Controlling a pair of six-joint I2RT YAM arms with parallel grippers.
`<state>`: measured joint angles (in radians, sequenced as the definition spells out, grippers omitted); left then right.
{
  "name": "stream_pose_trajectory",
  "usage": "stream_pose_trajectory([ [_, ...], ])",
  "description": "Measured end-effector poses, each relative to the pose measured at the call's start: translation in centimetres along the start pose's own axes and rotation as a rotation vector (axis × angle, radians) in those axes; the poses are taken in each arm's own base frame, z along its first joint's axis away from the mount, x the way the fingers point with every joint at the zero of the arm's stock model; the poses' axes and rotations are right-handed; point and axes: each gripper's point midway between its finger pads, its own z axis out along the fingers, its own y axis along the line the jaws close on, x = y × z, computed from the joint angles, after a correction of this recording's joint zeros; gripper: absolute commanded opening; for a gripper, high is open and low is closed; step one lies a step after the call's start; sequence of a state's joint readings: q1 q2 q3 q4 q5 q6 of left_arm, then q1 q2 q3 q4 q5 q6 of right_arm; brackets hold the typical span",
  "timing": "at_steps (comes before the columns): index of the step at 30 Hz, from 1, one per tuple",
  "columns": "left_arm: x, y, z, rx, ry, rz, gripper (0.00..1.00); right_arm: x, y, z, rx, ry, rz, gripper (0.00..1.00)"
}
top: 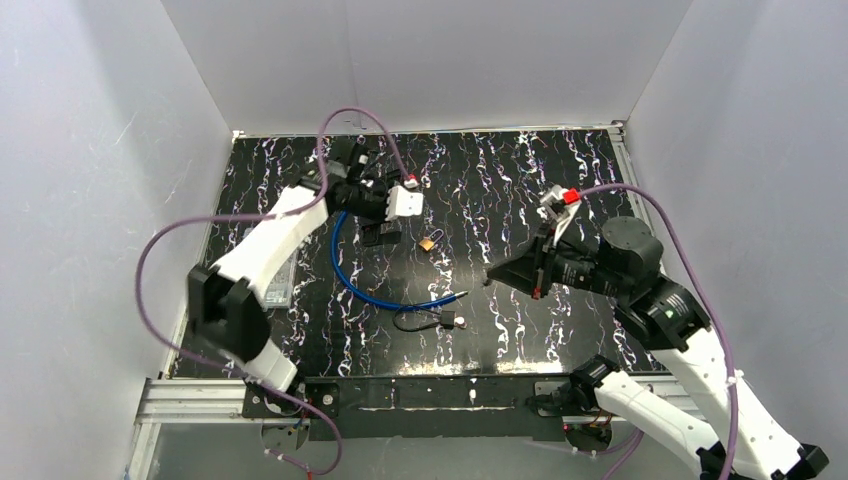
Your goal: Unlock with the key
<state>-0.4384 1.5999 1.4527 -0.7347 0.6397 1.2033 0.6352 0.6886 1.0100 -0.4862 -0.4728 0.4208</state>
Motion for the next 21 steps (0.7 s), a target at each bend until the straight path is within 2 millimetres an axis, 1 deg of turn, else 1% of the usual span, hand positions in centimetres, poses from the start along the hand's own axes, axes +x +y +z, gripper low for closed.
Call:
stream_pose_trajectory([
  [1, 0.9, 0.2, 1.2, 0.045, 0.001, -0.028, 0.93, 0.0, 0.0, -0.2, 0.009, -0.006, -0.002, 0.01],
  [3, 2.2, 0.7, 3.4, 0.111, -0.006, -0.064, 0.91, 0.0, -0.1, -0.7, 0.026, -0.018, -0.005, 0.01],
  [5, 3.2, 0.3, 5.2, 0.171, -0.008, -0.106, 0.89, 0.0, -0.3, -1.1, 0.042, -0.027, -0.006, 0.01],
  [8, 3.4, 1.0, 7.0, 0.199, -0.022, -0.102, 0.86, 0.4, -1.0, -1.3, 0.079, -0.03, 0.003, 0.01],
  [10, 3.7, 1.5, 8.5, 0.209, -0.034, -0.044, 0.83, 0.6, -1.4, -1.4, 0.102, -0.024, 0.012, 0.01],
  [12, 4.6, 1.4, 9.9, 0.233, -0.034, 0.037, 0.77, 0.9, -2.0, -1.4, 0.124, -0.018, 0.022, 0.01],
  [14, 5.6, 1.3, 11.1, 0.252, -0.033, 0.134, 0.74, 1.0, -2.3, -1.4, 0.138, -0.014, 0.029, 0.01],
  [17, 8.2, 1.4, 13.5, 0.268, -0.022, 0.336, 0.71, 1.0, -2.7, -1.4, 0.153, -0.016, 0.036, 0.01],
  [19, 8.8, 2.4, 14.7, 0.25, -0.04, 0.428, 0.71, 0.9, -3.1, -1.3, 0.163, -0.015, 0.043, 0.01],
  [21, 8.8, 4.2, 15.4, 0.209, -0.044, 0.501, 0.71, 0.8, -3.3, -1.3, 0.169, -0.015, 0.05, 0.01],
])
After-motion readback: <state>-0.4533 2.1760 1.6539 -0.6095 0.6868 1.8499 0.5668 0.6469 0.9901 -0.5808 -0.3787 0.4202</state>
